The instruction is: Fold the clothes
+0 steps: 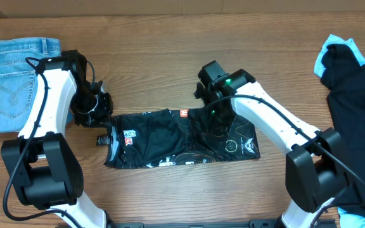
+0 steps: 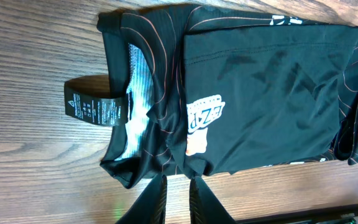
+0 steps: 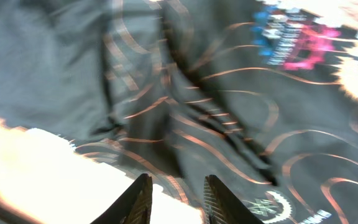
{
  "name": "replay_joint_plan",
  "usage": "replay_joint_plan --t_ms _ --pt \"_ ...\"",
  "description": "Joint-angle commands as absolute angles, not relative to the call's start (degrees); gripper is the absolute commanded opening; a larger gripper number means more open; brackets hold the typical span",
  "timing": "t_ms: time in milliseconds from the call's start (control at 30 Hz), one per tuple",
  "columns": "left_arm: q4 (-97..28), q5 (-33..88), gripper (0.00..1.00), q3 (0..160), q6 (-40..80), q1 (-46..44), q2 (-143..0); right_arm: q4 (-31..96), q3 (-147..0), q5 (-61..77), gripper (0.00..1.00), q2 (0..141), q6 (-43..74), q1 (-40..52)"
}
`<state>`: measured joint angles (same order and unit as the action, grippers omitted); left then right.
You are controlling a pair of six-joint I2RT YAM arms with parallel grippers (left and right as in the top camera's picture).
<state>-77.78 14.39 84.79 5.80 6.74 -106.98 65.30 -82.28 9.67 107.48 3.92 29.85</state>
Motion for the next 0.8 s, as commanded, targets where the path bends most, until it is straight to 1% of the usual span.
replay_joint_plan --t_ms 0,167,267,433,600,767 --pt "-77.89 15.03 0.17 86.00 5.13 6.72 -105.58 66.19 -83.22 3.68 0.31 107.42 7.81 28.71" --pt "-77.87 15.05 0.17 86.00 5.10 6.72 -105.58 67.66 -80.68 1.02 0.32 107.44 8.97 27.77" --pt "-77.87 15.05 0.17 86.00 5.10 6.72 -105.58 66.24 -77.38 -2.35 0.32 107.44 12.51 26.85" --pt "-77.89 15.05 0.18 86.00 5.13 6.72 -105.58 63.09 -73.19 -2.52 0.31 107.44 16.58 25.06" --pt "-78.04 15.05 0.18 86.00 5.10 6.70 -105.58 61.80 -71.20 -2.42 0.31 107.44 16.64 24.88" --pt "-78.17 15.07 0.18 86.00 5.13 6.68 -105.58 62.02 -71.20 0.86 0.31 107.44 14.81 25.02"
